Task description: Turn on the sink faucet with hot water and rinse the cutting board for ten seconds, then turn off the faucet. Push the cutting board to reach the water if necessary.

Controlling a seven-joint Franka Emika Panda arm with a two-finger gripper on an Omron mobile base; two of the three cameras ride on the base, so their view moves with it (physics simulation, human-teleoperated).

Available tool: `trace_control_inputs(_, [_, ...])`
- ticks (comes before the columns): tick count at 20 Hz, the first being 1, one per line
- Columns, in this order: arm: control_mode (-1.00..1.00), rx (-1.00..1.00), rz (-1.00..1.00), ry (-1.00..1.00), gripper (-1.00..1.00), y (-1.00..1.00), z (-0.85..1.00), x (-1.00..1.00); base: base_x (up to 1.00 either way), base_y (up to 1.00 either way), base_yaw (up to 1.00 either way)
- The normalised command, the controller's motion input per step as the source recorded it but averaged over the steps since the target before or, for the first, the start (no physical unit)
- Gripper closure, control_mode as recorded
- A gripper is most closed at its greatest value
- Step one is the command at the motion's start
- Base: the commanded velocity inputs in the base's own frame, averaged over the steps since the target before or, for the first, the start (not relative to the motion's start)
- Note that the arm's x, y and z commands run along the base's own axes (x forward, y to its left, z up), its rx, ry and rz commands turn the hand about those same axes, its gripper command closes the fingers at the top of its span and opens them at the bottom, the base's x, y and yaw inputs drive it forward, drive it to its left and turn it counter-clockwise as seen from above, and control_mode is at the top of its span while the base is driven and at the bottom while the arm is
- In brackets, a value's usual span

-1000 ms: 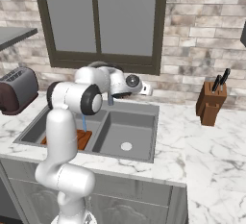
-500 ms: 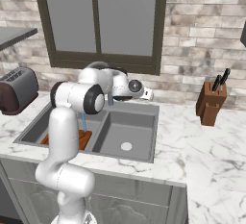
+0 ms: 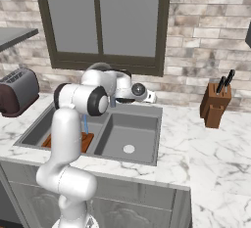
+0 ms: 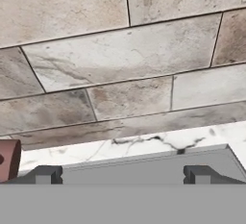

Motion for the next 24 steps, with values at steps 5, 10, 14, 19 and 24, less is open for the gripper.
trace_control_inputs(5, [-1.0, 0.0, 0.0, 0.0, -1.0, 0.0, 0.0, 0.12, 0.0, 0.0, 0.0])
trace_control_inputs(10, [-1.0, 0.0, 0.0, 0.0, -1.0, 0.0, 0.0, 0.14, 0.0, 0.0, 0.0])
trace_control_inputs(14, [-1.0, 0.0, 0.0, -0.02, -1.0, 0.0, 0.0, 0.06, 0.0, 0.0, 0.0])
trace_control_inputs(19, [-1.0, 0.0, 0.02, -0.03, -1.0, 0.03, 0.0, 0.0, 0.0, 0.0, 0.0])
trace_control_inputs(24, [-1.0, 0.0, 0.06, -0.04, -1.0, 0.08, 0.0, 0.01, 0.0, 0.0, 0.0])
